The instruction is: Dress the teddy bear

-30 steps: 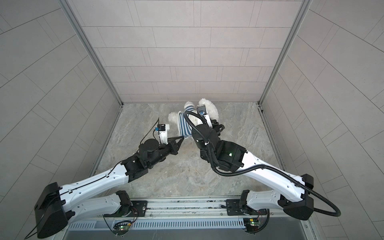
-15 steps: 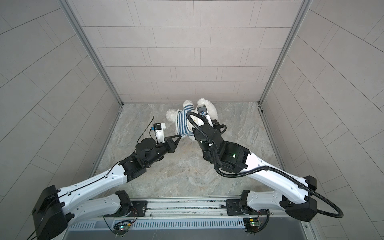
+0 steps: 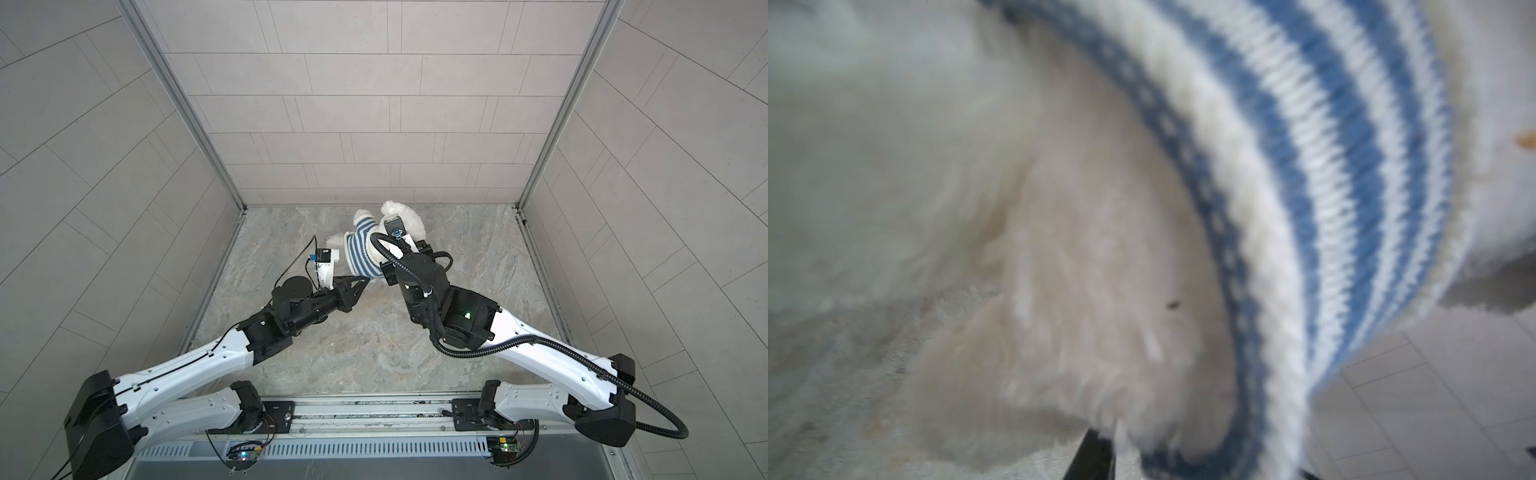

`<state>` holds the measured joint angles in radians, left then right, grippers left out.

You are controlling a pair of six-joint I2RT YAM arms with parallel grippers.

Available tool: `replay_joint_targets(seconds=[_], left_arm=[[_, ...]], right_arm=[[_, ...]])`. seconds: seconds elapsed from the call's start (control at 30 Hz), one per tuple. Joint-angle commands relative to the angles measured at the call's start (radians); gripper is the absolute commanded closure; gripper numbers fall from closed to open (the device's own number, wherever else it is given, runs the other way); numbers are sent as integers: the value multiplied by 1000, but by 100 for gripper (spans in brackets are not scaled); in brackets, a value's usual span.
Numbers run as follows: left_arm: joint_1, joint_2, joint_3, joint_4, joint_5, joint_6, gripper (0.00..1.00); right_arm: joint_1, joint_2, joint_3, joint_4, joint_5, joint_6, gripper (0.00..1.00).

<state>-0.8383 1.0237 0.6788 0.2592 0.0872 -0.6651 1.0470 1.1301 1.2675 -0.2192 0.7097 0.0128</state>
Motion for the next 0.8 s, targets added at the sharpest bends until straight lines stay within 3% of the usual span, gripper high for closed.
replay_joint_targets(seconds=[0.0,0.17,0.23,0.37,0.53,0.77], left_arm=[[0,-97,6,-80,76,65,66],[-1,-249,16,-267,131,27,40],[0,-297,28,-330,134,1,36],[2,-349,52,-357,94,-69,43],[1,-310,106,-413,8,-120,53],[1,-274,111,-386,-3,-157,64]], right_arm=[[1,-44,-5,80,-79,-63,100],[2,-73,-35,105,-148,-129,100],[2,-81,-52,127,-175,-150,100],[7,-75,-66,149,-198,-163,100],[19,-61,-68,166,-213,-164,100],[38,-41,-67,180,-212,-166,100]])
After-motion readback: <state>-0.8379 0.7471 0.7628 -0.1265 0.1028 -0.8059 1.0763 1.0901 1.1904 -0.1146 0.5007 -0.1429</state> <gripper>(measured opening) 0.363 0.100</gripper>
